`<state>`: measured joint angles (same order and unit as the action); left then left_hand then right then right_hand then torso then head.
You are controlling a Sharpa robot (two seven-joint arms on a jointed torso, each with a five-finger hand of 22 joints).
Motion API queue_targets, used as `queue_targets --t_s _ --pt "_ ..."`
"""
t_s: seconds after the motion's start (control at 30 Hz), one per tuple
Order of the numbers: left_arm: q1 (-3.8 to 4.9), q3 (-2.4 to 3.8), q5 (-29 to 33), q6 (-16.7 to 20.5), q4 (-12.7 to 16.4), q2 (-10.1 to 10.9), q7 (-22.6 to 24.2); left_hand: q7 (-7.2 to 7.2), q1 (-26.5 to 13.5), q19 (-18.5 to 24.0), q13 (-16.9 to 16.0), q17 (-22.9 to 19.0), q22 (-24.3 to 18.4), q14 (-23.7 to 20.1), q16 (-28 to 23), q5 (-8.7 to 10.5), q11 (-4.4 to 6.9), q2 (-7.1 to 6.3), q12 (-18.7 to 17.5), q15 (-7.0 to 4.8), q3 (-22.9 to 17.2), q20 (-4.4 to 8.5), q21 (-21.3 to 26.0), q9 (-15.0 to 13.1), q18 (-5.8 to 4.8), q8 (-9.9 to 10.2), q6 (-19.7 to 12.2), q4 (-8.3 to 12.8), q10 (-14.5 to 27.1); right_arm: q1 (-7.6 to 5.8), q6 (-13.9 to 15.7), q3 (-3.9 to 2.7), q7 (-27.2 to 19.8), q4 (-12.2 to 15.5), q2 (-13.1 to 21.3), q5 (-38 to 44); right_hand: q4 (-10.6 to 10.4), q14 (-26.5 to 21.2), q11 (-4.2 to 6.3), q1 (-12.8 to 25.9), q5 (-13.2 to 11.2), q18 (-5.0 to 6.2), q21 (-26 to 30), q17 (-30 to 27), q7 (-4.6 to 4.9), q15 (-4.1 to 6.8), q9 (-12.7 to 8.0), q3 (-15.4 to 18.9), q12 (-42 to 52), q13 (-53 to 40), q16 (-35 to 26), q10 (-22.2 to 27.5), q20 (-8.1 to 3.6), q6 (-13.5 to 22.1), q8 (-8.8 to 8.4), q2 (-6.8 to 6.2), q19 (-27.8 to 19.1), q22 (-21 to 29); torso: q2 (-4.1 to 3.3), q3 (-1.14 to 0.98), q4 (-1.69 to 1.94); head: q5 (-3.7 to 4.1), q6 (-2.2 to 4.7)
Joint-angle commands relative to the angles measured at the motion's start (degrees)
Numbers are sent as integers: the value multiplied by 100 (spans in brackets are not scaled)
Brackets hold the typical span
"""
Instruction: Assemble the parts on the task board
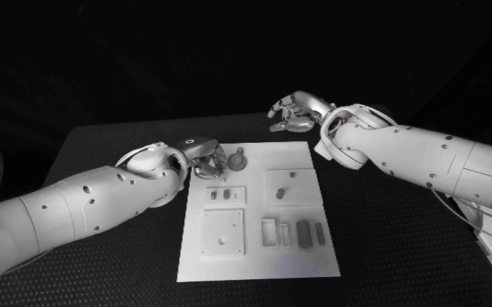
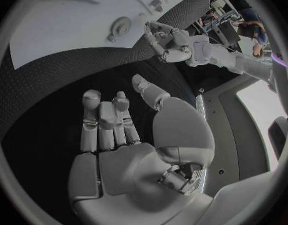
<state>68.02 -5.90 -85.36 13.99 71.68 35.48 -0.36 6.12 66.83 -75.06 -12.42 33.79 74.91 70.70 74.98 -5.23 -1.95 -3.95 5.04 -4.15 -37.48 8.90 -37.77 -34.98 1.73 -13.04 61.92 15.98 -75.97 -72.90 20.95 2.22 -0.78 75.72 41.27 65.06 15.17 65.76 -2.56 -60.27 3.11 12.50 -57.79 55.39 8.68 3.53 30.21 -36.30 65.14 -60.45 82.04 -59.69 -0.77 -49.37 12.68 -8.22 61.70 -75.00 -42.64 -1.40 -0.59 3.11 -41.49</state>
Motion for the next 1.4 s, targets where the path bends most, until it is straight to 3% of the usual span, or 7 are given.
queue_targets --t_s 0.03,0.5,1.4 --pt "1 1 45 -208 8 -2 -10 -4 31 14 -55 -6 73 28 11 -11 -31 77 11 -3 -33 30 17 -9 716 -21 32 -13 -76 2 -56 -3 -49 3 2 1 16 -37 -8 8 14 250 28 -7 44 -3 -10 22 37 8 15 29 -5 -2 -14 50 34 -49 -2 -2 -9 -1 -5" --pt "-4 -5 45 -436 -20 -17 -16 -4 26 19 -57 -12 70 26 6 -7 -29 86 7 -5 -32 33 29 -10 708 -25 31 -11 -86 2 -58 -3 -46 6 6 1 16 -37 -8 8 14 250 28 -8 44 -3 -10 21 38 10 15 30 -5 -2 -14 50 34 -49 -2 -9 -7 -5 -15" --pt "-62 -42 87 -440 -174 -157 14 -1 19 25 -62 -22 65 19 -3 -1 -25 101 -4 -9 -32 41 51 -10 694 -28 16 -6 -101 2 -59 -3 -48 -3 -11 1 18 -37 -8 6 14 250 28 -9 44 -3 -11 20 40 12 15 30 -6 -1 -13 52 34 -49 -4 -7 -10 18 -25"
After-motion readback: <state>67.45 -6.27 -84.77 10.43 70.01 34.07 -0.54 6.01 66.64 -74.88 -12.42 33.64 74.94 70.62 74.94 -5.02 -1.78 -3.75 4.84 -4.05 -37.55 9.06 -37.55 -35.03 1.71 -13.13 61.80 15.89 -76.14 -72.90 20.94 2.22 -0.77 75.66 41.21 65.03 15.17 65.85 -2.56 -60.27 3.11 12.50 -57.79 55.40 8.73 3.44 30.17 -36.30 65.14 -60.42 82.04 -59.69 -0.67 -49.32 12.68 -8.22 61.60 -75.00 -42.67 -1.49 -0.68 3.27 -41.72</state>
